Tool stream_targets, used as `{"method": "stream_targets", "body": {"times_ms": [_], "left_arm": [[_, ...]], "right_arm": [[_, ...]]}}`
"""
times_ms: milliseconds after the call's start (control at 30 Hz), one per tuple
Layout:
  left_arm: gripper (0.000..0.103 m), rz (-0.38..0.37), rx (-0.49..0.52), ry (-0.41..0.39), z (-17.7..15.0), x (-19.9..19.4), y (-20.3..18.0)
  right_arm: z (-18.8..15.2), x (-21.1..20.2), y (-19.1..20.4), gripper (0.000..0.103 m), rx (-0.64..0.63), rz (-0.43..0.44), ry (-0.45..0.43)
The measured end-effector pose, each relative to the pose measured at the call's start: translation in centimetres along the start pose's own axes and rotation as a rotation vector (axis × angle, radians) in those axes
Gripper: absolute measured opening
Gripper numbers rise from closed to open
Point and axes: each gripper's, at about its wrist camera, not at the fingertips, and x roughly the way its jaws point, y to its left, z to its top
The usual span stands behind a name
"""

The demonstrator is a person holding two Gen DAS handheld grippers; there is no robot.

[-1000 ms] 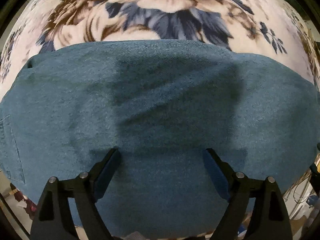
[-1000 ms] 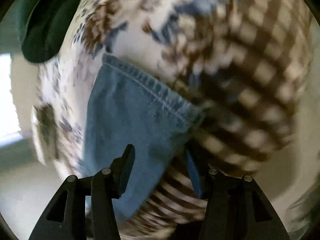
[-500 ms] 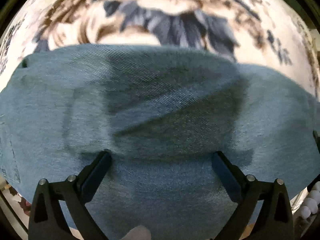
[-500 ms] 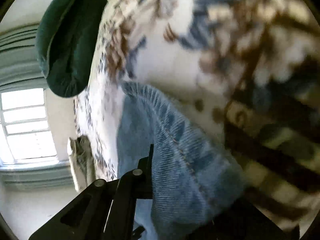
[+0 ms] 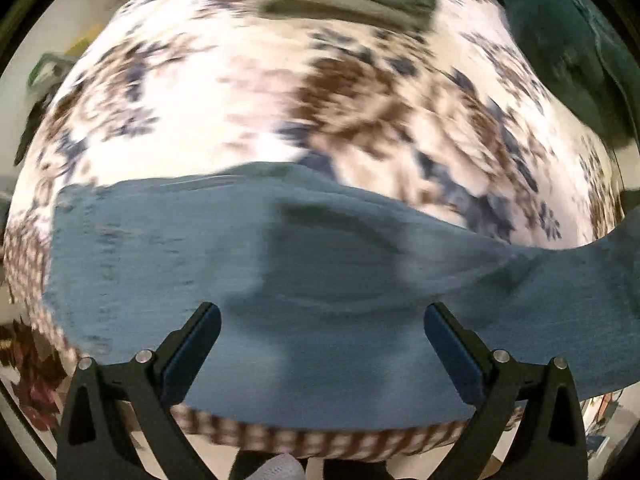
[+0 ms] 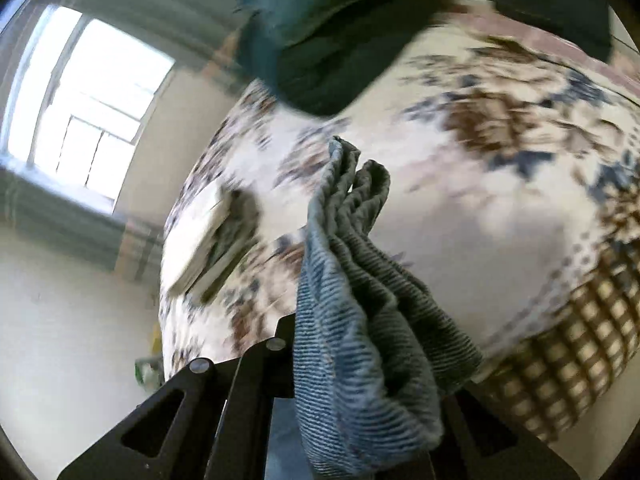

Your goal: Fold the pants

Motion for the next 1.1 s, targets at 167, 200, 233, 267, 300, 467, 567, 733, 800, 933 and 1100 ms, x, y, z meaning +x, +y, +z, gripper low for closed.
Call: {"method": "stream_targets", "body": {"times_ms": [167, 200, 233, 267, 300, 467, 567, 733, 800, 933, 1100], "left_arm": [[0.103, 0.034, -0.087, 0.005, -1.8, -0.2, 6.4], [0.103, 0.043, -0.108, 0.011, -2.2, -0.2, 8.0], [0.103, 0.051, -0.136, 0.017, -2.8, -0.2, 10.0], [0.103, 0.058, -0.151, 0.020, -3.2, -0.2, 11.1], [0.103, 0.074, -0.173, 0.025, -3.8, -0.1, 12.9], [0.103, 0.123, -0.256, 0.059, -6.4, 0.6, 18.8], [0.103, 0.137, -0.315, 0.083, -7.8, 1.2, 21.8], [0.103, 0.157, -0.367, 0.092, -9.2, 1.1, 24.4], [0.103, 0.154, -0.388, 0.098, -9.6, 1.0, 25.2], [0.103, 0.154, -0.414, 0.086, -10.0, 0.7, 26.0], [0.103, 0.170, -0.446, 0.077, -10.3, 1.1, 26.8]], "right_arm": [[-8.1, 6.0, 8.3, 0.006, -0.155, -0.023, 0.100], [-10.0, 7.7, 9.3, 0.005, -0.180, -0.035, 0.131], [-11.8, 9.3, 10.1, 0.005, -0.211, -0.050, 0.159], [-13.8, 11.1, 11.0, 0.005, -0.251, -0.064, 0.191], [-16.0, 13.0, 11.7, 0.005, -0.297, -0.085, 0.221], [-24.7, 20.3, 12.9, 0.006, -0.506, -0.227, 0.357], [-28.1, 22.9, 13.2, 0.026, -0.567, -0.299, 0.459], [-28.8, 21.5, 15.2, 0.047, -0.459, -0.033, 0.635], [-27.5, 20.0, 15.2, 0.049, -0.401, -0.013, 0.608], [-25.8, 20.8, 14.4, 0.051, -0.353, -0.123, 0.642], [-27.1, 25.2, 16.2, 0.051, -0.444, -0.282, 0.693]]}}
